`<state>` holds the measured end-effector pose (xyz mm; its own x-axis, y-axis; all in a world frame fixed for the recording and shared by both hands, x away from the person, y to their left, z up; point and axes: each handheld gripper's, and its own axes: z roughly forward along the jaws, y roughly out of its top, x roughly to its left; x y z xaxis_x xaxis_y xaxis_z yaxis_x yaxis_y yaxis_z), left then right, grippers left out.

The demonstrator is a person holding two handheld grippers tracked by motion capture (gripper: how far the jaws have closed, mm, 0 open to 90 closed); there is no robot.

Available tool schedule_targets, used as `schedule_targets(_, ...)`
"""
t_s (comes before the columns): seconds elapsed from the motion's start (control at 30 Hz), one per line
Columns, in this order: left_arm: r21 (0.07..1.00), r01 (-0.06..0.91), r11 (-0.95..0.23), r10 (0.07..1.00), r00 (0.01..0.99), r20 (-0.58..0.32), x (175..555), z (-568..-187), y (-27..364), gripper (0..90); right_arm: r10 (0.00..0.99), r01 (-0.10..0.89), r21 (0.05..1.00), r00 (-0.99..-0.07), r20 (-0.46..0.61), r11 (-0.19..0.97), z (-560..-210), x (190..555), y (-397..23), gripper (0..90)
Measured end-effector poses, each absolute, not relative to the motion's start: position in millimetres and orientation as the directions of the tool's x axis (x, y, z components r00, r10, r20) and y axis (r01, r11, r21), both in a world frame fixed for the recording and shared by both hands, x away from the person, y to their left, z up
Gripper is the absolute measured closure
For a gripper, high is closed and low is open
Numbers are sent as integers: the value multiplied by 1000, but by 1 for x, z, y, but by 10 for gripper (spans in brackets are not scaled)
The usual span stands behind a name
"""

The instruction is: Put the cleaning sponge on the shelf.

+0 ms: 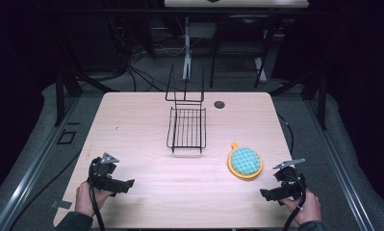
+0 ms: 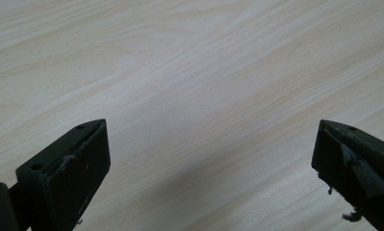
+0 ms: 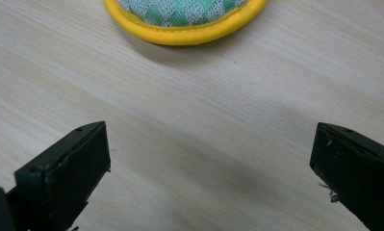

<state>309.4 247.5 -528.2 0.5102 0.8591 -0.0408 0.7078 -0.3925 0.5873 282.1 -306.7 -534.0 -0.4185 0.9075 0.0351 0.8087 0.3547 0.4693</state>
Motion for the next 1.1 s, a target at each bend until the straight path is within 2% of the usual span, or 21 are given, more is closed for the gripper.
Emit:
schedule_targets(0.57,593,709,-382,853,517,-69,311,-530,245,1,906,796,507,-419,66,331,-532,295,-305,0)
schedule_targets(1.1,589,716,-376,862,504,-61,308,-529,246,1,875,762,541,-475,96,355,-528,326,-295,0)
